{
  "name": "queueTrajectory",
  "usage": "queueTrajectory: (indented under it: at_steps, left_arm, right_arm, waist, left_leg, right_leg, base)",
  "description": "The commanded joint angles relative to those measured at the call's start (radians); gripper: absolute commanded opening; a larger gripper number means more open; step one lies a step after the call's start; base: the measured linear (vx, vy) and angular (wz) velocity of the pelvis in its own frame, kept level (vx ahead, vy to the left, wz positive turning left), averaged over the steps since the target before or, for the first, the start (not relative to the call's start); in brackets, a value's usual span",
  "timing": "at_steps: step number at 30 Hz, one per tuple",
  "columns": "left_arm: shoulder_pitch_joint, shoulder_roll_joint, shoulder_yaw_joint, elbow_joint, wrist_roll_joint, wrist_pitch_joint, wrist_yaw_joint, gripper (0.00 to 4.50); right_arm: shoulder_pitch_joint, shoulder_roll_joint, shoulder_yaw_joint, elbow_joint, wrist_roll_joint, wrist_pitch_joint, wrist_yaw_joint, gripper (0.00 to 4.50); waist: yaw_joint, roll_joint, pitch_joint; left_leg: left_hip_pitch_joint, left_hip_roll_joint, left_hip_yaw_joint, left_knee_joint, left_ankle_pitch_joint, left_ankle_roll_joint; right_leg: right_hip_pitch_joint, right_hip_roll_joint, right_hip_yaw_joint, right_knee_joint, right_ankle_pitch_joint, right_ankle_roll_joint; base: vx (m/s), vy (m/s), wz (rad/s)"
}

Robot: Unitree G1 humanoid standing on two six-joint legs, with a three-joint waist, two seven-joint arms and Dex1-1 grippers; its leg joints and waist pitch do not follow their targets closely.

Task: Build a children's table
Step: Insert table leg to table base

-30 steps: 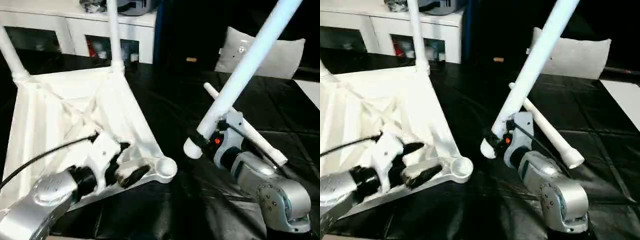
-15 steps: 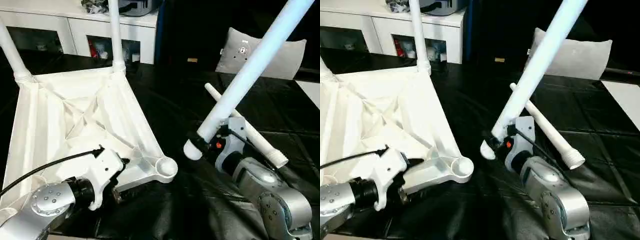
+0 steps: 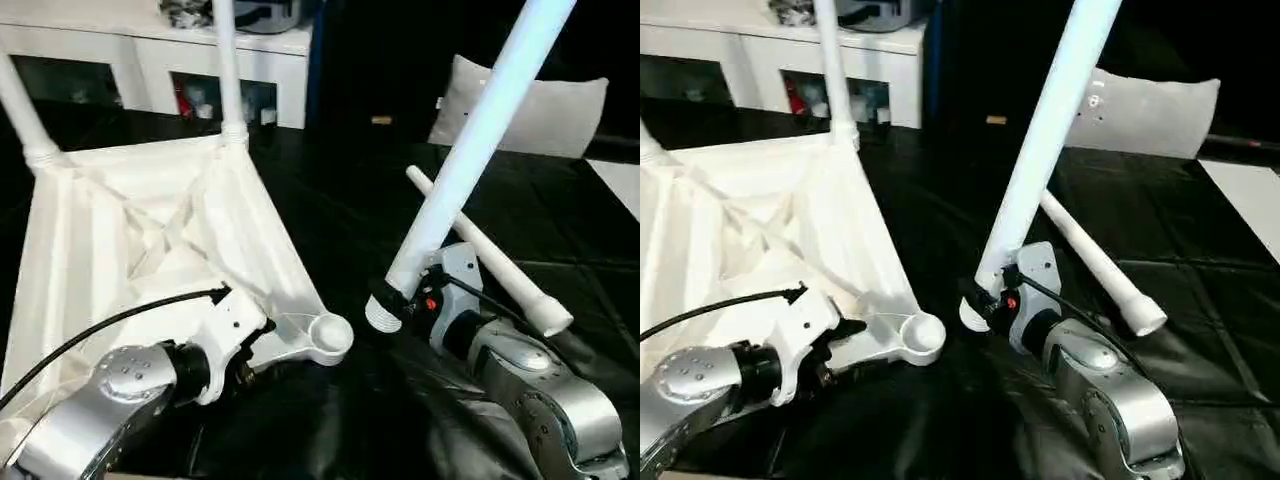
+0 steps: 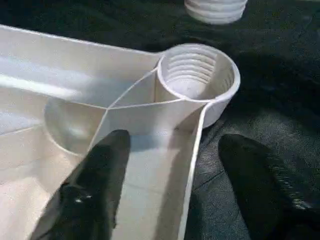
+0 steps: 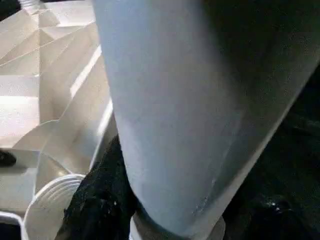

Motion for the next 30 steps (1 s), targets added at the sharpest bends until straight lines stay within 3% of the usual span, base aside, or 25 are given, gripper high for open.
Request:
queueTrajectory:
  at_steps: [1,3,4,7,8,13,18,20,23,30]
  left_arm:
    - [-0.015,0.006,-0.02,0.018,0.016,0.024,-0.009,3.0]
    - [-0.019,0.001,-0.019,0.018,0.009,0.036,-0.012,2.83]
    - [-0.023,-0.004,-0.015,0.011,-0.003,0.054,-0.013,2.73]
    - [-0.025,0.013,-0.017,-0.007,-0.006,0.074,-0.02,2.51]
    - [-0.026,0.021,-0.021,-0.01,0.0,0.077,-0.02,2.37]
    - [-0.036,0.051,-0.045,-0.002,0.041,0.062,-0.026,2.0]
    - [-0.05,0.066,-0.048,0.002,0.059,0.052,-0.04,1.57]
    - [-0.054,0.072,-0.051,0.005,0.063,0.045,-0.046,1.33]
    - [-0.057,0.086,-0.061,0.013,0.076,0.03,-0.058,1.18]
    - [-0.076,0.138,-0.106,0.054,0.155,-0.019,-0.077,0.42]
  right_arm:
    - [-0.011,0.002,-0.018,0.004,0.007,-0.011,-0.003,1.91]
    - [-0.009,0.001,-0.01,0.002,0.007,-0.016,0.0,1.91]
    - [-0.008,0.0,-0.001,0.0,0.004,-0.02,0.008,1.91]
    - [-0.007,-0.003,0.011,-0.007,-0.001,-0.017,0.018,1.91]
    - [-0.005,-0.003,0.013,-0.01,-0.001,-0.015,0.019,1.91]
    - [0.008,-0.005,0.023,-0.017,-0.008,-0.021,0.022,1.91]
    - [0.016,-0.001,0.033,-0.023,-0.012,-0.026,0.023,1.91]
    - [0.019,0.0,0.036,-0.023,-0.014,-0.028,0.024,1.91]
    - [0.024,0.001,0.04,-0.025,-0.015,-0.03,0.023,1.91]
    - [0.028,0.003,0.033,-0.02,-0.019,-0.048,0.016,1.91]
  waist:
    - [-0.002,0.013,-0.05]
    - [0.0,0.018,-0.05]
    - [-0.002,0.012,-0.05]
    - [-0.001,0.015,-0.049]
    - [-0.002,0.012,-0.049]
    - [0.0,0.017,-0.044]
    - [-0.002,0.013,-0.042]
    - [-0.001,0.018,-0.04]
    - [-0.002,0.017,-0.039]
    - [-0.002,0.02,-0.039]
  left_leg:
    - [0.01,0.037,-0.009,-0.075,-0.173,-0.056]
    - [0.01,0.038,-0.01,-0.075,-0.164,-0.055]
    - [0.01,0.039,-0.008,-0.075,-0.167,-0.054]
    - [0.011,0.039,-0.009,-0.075,-0.181,-0.052]
    - [0.011,0.039,-0.008,-0.075,-0.182,-0.05]
    - [0.011,0.039,-0.009,-0.077,-0.191,-0.05]
    - [0.011,0.039,-0.01,-0.079,-0.202,-0.052]
    - [0.011,0.038,-0.011,-0.08,-0.205,-0.051]
    - [0.01,0.039,-0.012,-0.081,-0.218,-0.052]
    - [0.011,0.039,-0.013,-0.083,-0.241,-0.054]
  right_leg:
    - [0.031,-0.064,0.044,-0.085,-0.126,-0.118]
    - [0.032,-0.066,0.043,-0.084,-0.125,-0.122]
    - [0.032,-0.065,0.043,-0.084,-0.129,-0.124]
    - [0.03,-0.066,0.043,-0.086,-0.158,-0.123]
    - [0.03,-0.066,0.043,-0.088,-0.168,-0.12]
    - [0.026,-0.066,0.044,-0.091,-0.188,-0.111]
    - [0.026,-0.066,0.044,-0.091,-0.188,-0.112]
    - [0.024,-0.067,0.044,-0.091,-0.198,-0.11]
    - [0.024,-0.067,0.044,-0.093,-0.214,-0.108]
    - [0.02,-0.067,0.045,-0.096,-0.246,-0.099]
  base:
    - [0.0,0.0,0.0]
    - [0.0,0.0,0.0]
    - [0.0,0.0,0.0]
    - [0.0,0.0,0.0]
    - [0.0,0.0,0.0]
    - [0.0,0.0,0.0]
    - [0.0,0.0,0.0]
    - [0.0,0.0,0.0]
    - [0.0,0.0,0.0]
    - [0.0,0.0,0.0]
